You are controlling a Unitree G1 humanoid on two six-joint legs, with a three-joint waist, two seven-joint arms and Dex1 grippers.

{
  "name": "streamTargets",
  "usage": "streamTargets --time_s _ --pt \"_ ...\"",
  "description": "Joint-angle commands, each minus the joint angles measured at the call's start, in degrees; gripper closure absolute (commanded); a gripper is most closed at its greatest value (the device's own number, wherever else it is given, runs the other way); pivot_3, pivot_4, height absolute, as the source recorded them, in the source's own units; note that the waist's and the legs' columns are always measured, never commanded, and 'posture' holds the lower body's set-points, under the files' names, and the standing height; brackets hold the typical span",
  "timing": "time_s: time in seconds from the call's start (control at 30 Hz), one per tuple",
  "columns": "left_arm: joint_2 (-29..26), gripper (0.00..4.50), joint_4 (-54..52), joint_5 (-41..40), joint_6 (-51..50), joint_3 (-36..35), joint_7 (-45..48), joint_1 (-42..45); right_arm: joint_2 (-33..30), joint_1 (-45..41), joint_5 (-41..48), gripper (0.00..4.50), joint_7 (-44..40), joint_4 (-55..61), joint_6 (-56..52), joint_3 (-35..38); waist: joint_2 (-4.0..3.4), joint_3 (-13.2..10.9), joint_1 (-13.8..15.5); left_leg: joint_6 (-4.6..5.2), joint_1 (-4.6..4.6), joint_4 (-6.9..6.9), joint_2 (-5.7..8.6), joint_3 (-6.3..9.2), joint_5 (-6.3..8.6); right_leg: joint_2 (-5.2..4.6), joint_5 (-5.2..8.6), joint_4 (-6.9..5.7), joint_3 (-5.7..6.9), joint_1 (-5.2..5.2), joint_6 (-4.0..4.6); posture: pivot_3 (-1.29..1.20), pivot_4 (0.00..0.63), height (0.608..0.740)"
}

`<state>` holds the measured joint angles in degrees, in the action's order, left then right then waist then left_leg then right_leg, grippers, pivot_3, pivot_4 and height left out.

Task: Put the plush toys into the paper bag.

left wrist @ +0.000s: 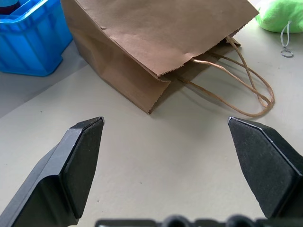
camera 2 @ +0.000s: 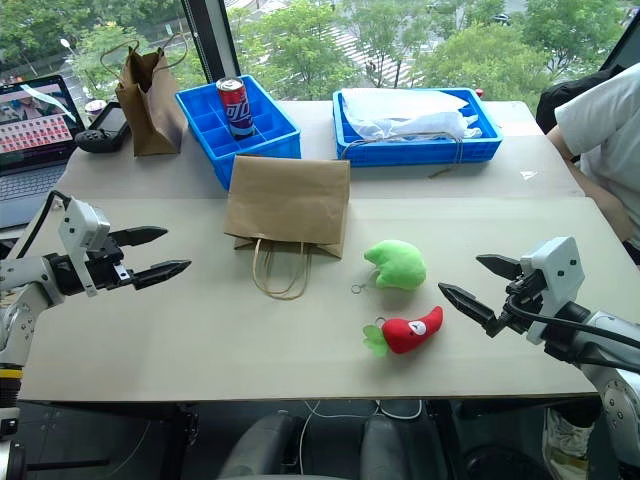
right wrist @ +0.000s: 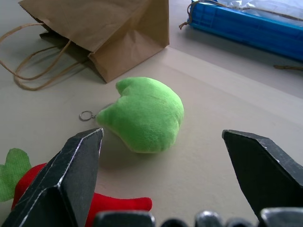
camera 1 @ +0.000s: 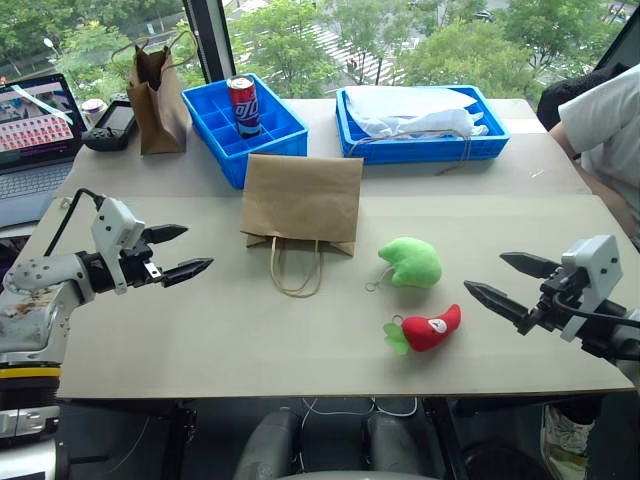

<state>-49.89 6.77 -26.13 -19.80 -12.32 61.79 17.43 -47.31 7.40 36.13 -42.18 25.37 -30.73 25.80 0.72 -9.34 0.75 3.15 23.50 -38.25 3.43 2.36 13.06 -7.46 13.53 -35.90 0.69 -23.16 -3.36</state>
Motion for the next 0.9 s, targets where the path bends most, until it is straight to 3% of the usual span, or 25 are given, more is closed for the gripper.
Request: streamTargets --time_s 0.03,0.1,0.23,0.37,0.57,0.63,0.8,0.9 --pt "-1.65 0.00 -0.50 -3.68 -1.72 -0.65 5.96 2.75 -1.15 -2.41 3.98 0.02 -1.11 2.28 -2.13 2.21 0.00 0.00 0.00 0.00 0.00 0.00 0.00 0.00 0.00 0.00 0.00 0.00 0.00 0.00 0.00 0.00 0.150 0.740" --pt "-2.27 0.00 -0.71 -6.89 -2.92 0.19 12.43 5.82 -3.53 -6.04 9.88 0.02 -4.15 3.63 -5.59 1.24 0.02 -0.08 -0.04 0.00 0.02 -0.02 0.00 -0.03 0.00 0.01 -0.02 -0.03 0.00 -0.03 0.04 0.00 0.150 0.740" --pt "-5.11 0.00 3.39 1.01 10.17 6.78 23.81 10.28 -9.42 -12.66 15.53 0.02 -8.67 6.66 -10.88 -2.85 0.02 -0.13 -0.08 0.01 -0.01 -0.10 -0.11 -0.11 -0.01 0.08 -0.11 0.00 0.01 0.00 0.17 0.00 0.150 0.740" --pt "-4.80 0.00 12.50 11.34 29.16 13.64 28.45 17.49 -10.53 -19.17 23.96 0.02 -6.07 8.90 -17.54 -6.12 0.12 -0.19 -0.03 0.02 0.03 -0.06 -0.17 -0.13 -0.01 0.10 -0.15 0.07 0.03 -0.04 0.25 0.00 0.150 0.740" --pt "4.26 0.00 23.69 18.89 46.99 19.53 26.34 27.74 -10.19 -20.23 27.92 0.02 2.52 15.79 -23.20 -10.98 0.22 -0.24 1.02 0.09 0.42 -0.24 -0.09 -0.12 0.03 -0.01 -0.20 0.13 0.06 -0.21 0.16 0.00 0.150 0.740" --pt "7.43 0.00 29.21 21.10 53.97 21.19 25.44 31.63 -9.04 -19.76 30.54 0.02 5.63 17.20 -23.56 -10.61 0.33 -0.25 0.96 0.14 0.92 -0.57 -0.03 -0.13 0.07 0.03 -0.30 0.01 0.03 -0.67 0.04 0.00 0.150 0.740" --pt "11.55 0.00 43.58 30.56 75.63 26.27 20.08 38.82 -7.65 -18.97 34.13 0.02 12.31 18.96 -23.30 -9.00 0.42 -0.27 0.97 0.18 1.21 -0.75 0.04 -0.35 0.04 0.01 -0.47 -0.08 -0.03 -0.95 -0.05 0.00 0.150 0.740" --pt "13.53 0.00 49.97 35.15 82.12 28.45 15.23 41.43 -7.57 -19.12 36.67 0.02 15.96 19.70 -23.24 -8.78 0.43 -0.28 0.71 0.22 1.19 -0.75 0.03 -0.46 0.02 0.01 -0.48 -0.10 -0.05 -0.96 -0.05 0.00 0.150 0.740"
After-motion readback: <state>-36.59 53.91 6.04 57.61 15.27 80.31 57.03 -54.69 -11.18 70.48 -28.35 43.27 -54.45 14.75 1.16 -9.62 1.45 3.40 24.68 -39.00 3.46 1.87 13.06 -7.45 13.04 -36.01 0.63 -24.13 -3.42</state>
